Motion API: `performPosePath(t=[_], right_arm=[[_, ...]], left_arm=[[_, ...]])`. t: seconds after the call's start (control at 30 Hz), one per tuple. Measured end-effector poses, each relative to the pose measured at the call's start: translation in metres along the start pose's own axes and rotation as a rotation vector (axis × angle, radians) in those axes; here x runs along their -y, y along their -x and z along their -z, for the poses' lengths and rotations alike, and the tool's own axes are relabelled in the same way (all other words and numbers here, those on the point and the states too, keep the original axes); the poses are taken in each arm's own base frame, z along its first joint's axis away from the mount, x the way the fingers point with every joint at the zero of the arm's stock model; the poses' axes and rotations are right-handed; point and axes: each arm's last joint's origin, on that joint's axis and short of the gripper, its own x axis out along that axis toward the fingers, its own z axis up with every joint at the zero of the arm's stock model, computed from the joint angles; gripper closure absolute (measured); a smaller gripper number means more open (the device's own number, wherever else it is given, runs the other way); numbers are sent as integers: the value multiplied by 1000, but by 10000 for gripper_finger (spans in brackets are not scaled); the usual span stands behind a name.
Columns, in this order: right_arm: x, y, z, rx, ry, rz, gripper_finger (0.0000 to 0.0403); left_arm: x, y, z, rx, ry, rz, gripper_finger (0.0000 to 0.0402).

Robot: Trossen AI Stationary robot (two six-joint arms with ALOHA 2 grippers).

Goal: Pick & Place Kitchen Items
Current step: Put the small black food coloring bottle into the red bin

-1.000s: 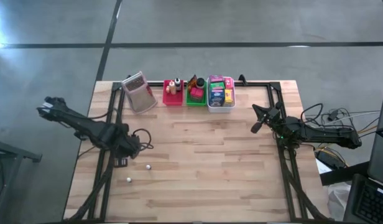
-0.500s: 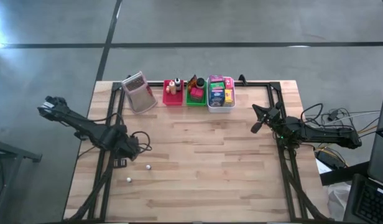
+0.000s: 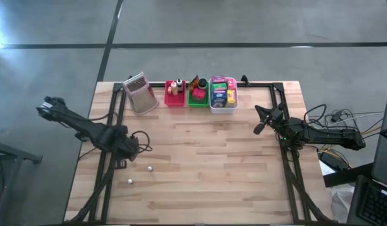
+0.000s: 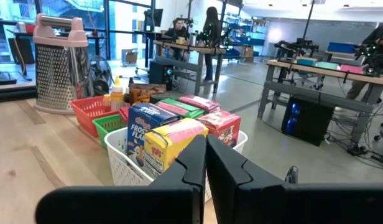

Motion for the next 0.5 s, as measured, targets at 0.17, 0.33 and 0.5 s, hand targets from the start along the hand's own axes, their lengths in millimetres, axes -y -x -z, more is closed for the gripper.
performPosePath(t=[0.17,0.33,0.5], right_arm=[[0,0,0,0,0,0,394],[0,0,0,0,0,0,394],[0,0,0,0,0,0,394]], left_arm=[[-5,8,10,62,11,44,255],[-11,17,21,136,8,93,255],[-13,8,25,202,-31,128,255]])
